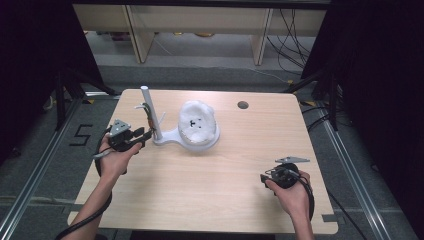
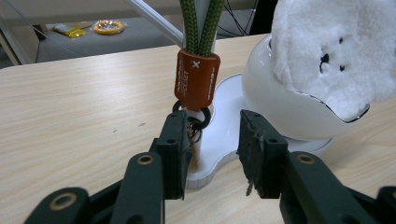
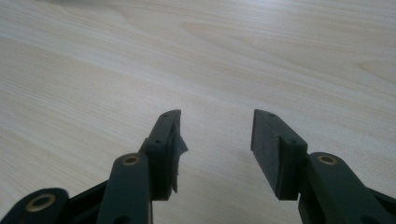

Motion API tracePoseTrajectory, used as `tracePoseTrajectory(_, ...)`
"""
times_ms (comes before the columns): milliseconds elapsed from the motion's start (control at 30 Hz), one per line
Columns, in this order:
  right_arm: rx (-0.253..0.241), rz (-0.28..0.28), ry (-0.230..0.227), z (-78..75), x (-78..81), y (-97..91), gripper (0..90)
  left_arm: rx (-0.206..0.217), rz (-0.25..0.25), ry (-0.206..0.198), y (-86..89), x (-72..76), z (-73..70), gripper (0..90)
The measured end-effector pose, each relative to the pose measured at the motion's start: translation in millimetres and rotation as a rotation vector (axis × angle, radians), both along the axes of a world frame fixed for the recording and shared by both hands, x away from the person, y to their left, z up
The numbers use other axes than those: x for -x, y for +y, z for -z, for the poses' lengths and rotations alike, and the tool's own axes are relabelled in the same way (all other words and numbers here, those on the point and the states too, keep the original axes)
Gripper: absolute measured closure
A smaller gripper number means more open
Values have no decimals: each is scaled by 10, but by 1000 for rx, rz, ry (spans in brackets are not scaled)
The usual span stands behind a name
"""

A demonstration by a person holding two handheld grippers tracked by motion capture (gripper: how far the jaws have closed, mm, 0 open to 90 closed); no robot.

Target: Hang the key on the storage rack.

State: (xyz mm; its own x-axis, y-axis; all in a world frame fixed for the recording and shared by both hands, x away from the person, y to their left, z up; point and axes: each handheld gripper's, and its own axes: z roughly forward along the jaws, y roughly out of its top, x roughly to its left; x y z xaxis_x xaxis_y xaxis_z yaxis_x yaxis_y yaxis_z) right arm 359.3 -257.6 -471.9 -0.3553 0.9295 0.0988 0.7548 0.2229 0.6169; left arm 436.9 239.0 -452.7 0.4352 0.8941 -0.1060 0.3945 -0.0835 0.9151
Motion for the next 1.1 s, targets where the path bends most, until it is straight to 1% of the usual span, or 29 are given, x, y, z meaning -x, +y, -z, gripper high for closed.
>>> tracePoseTrajectory(33,-14,3,2,-2,1,7,532,-2,-3,-3,13,15,0,611)
tracePoseTrajectory(100,2,-1,-2,-5,2,-8,531,-9,-9,-9,47,45,5,580)
tracePoseTrajectory(133,-14,9,15,-17,15,4,529,-13,-12,-9,67,62,8,563)
tracePoseTrajectory(167,-39,17,20,-23,21,19,528,-15,-17,-12,89,79,13,547)
tracePoseTrajectory(333,-43,23,18,-23,20,18,526,-11,-40,-20,193,185,42,490)
tracePoseTrajectory(467,-49,35,18,-21,19,26,524,5,-56,-28,260,301,81,451)
tracePoseTrajectory(500,-39,33,13,-16,17,18,524,6,-58,-29,273,336,96,445)
tracePoseTrajectory(533,-40,21,15,-16,19,10,523,6,-58,-32,283,371,115,440)
tracePoseTrajectory(567,-33,19,15,-14,19,8,523,8,-60,-33,290,409,135,435)
tracePoseTrajectory(600,-38,29,14,-9,16,16,522,9,-56,-35,298,444,159,430)
tracePoseTrajectory(633,-52,20,14,4,8,13,522,16,-54,-39,306,480,188,425)
tracePoseTrajectory(700,-51,18,12,10,5,8,522,12,-57,-36,313,569,250,418)
tracePoseTrajectory(733,-35,26,10,13,2,4,521,14,-50,-38,313,606,292,415)
tracePoseTrajectory(767,-21,17,4,21,-5,-10,521,11,-50,-36,308,649,329,413)
tracePoseTrajectory(800,-24,22,4,22,-6,-5,521,11,-43,-36,303,685,372,411)
tracePoseTrajectory(867,-51,13,11,17,1,7,519,10,-39,-34,288,752,448,408)
tracePoseTrajectory(900,-19,21,9,17,3,3,517,13,-31,-32,281,777,485,407)
tracePoseTrajectory(933,-36,17,14,14,9,15,516,21,-29,-34,269,794,523,404)
tracePoseTrajectory(967,-35,17,11,16,8,17,514,24,-27,-28,263,813,553,401)
tracePoseTrajectory(1000,-23,17,9,29,-2,13,513,18,-27,-23,258,829,579,398)
tracePoseTrajectory(1033,-43,0,11,27,1,17,512,24,-21,-23,249,837,607,395)
tracePoseTrajectory(1067,-41,3,16,21,8,23,511,8,-23,-14,250,854,617,393)
tracePoseTrajectory(1100,-43,3,15,22,8,26,510,11,-29,-16,251,865,633,391)
